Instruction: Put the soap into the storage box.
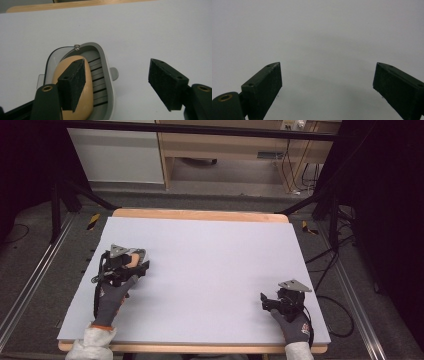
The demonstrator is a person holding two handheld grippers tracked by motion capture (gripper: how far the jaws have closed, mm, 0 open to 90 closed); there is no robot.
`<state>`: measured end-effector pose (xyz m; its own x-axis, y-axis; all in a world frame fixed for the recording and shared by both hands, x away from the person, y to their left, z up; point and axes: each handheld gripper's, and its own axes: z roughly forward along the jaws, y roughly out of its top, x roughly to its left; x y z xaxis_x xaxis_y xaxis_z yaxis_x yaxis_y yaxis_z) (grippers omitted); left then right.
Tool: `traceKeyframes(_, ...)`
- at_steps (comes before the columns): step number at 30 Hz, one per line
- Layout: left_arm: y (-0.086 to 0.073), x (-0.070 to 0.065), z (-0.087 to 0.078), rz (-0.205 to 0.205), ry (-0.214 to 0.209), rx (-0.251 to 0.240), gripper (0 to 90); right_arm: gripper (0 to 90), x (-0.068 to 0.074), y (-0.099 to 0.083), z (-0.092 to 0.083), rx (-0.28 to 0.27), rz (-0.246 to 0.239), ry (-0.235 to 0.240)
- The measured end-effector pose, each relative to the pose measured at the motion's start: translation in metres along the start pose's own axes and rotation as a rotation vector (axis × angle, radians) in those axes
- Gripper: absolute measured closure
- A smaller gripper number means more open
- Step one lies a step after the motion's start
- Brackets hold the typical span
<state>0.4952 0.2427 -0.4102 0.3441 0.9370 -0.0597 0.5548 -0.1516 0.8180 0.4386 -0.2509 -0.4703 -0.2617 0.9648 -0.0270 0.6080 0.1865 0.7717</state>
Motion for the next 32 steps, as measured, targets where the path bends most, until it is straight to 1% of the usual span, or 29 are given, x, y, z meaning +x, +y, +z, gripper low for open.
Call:
traceKeyframes(1,-0.002,-0.002,-0.003,0.005,-0.008,-0.008,28.8,8.8,0.0,0.0,0.0,0.001,0.004,-0.002)
traceKeyframes(5,-0.013,-0.006,-0.011,0.032,-0.013,-0.024,28.2,8.8,0.0,0.0,-0.001,0.002,0.008,-0.002)
traceKeyframes(8,-0.023,-0.007,-0.017,0.031,-0.018,-0.031,26.8,8.8,-0.002,-0.001,-0.003,-0.005,0.01,-0.002)
traceKeyframes(12,-0.038,-0.007,-0.025,0.038,-0.019,-0.035,25.1,8.9,-0.004,-0.001,-0.003,-0.005,0.016,-0.004)
traceKeyframes(14,-0.046,-0.009,-0.028,0.038,-0.022,-0.026,23.8,8.8,-0.003,-0.001,-0.003,-0.004,0.014,-0.006)
traceKeyframes(18,-0.06,-0.01,-0.031,0.062,-0.018,-0.002,22.2,8.8,-0.004,-0.002,-0.003,-0.005,0.016,-0.01)
traceKeyframes(20,-0.066,-0.008,-0.032,0.076,-0.012,0.013,22.0,8.9,-0.005,-0.002,-0.004,-0.002,0.026,-0.013)
traceKeyframes(24,-0.076,-0.003,-0.037,0.074,-0.004,0.014,20.6,8.9,-0.008,-0.003,-0.004,-0.003,0.033,-0.017)
traceKeyframes(27,-0.082,0.002,-0.039,0.083,0.001,0.019,20.1,8.8,-0.009,-0.003,-0.003,0.001,0.036,-0.018)
traceKeyframes(29,-0.084,0.006,-0.039,0.083,0.008,0.029,19.8,8.8,-0.009,-0.003,-0.003,0.003,0.04,-0.022)
traceKeyframes(30,-0.085,0.008,-0.039,0.07,0.009,0.029,19.9,8.8,-0.01,-0.003,-0.003,0.003,0.042,-0.025)
traceKeyframes(32,-0.086,0.012,-0.038,0.065,0.007,0.033,20.0,8.8,-0.011,-0.004,-0.002,0.003,0.039,-0.025)
